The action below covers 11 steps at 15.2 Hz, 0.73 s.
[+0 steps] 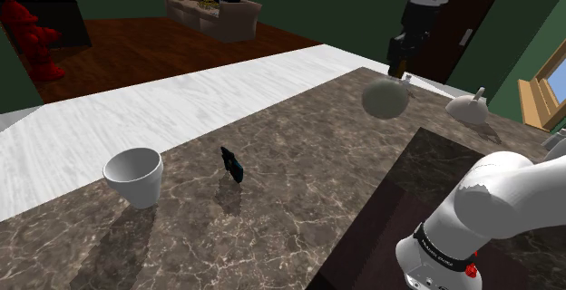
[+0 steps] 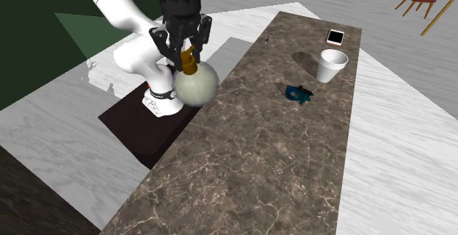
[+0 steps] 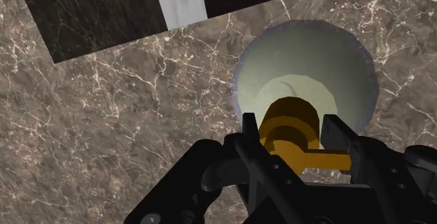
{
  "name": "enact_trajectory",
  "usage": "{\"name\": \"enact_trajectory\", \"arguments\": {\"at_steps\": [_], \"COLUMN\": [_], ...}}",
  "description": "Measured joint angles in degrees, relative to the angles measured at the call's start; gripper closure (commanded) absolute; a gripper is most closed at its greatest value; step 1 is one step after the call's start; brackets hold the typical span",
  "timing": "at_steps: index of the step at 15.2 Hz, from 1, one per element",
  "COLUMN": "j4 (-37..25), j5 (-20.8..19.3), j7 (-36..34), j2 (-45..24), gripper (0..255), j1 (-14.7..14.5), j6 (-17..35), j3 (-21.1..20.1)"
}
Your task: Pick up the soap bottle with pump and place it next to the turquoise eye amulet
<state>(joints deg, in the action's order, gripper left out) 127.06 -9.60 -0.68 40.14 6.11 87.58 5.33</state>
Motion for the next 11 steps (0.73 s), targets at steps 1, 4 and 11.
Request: {"name": "enact_trajectory", "arguments": {"at_steps": [1, 4, 11], "j4": [-0.13, -1.42, -6.53], "j5": [0.72, 3.06, 7.08], "j7": [-1.29, -5.58, -14.58], "j2": [-0.35, -2.39, -8.71], "gripper": [255, 255, 255], "j1": [-0.39, -1.72, -4.18], "j6": [0.04, 0.27, 0.72], "j3": [-1.09, -4.74, -12.22]}}
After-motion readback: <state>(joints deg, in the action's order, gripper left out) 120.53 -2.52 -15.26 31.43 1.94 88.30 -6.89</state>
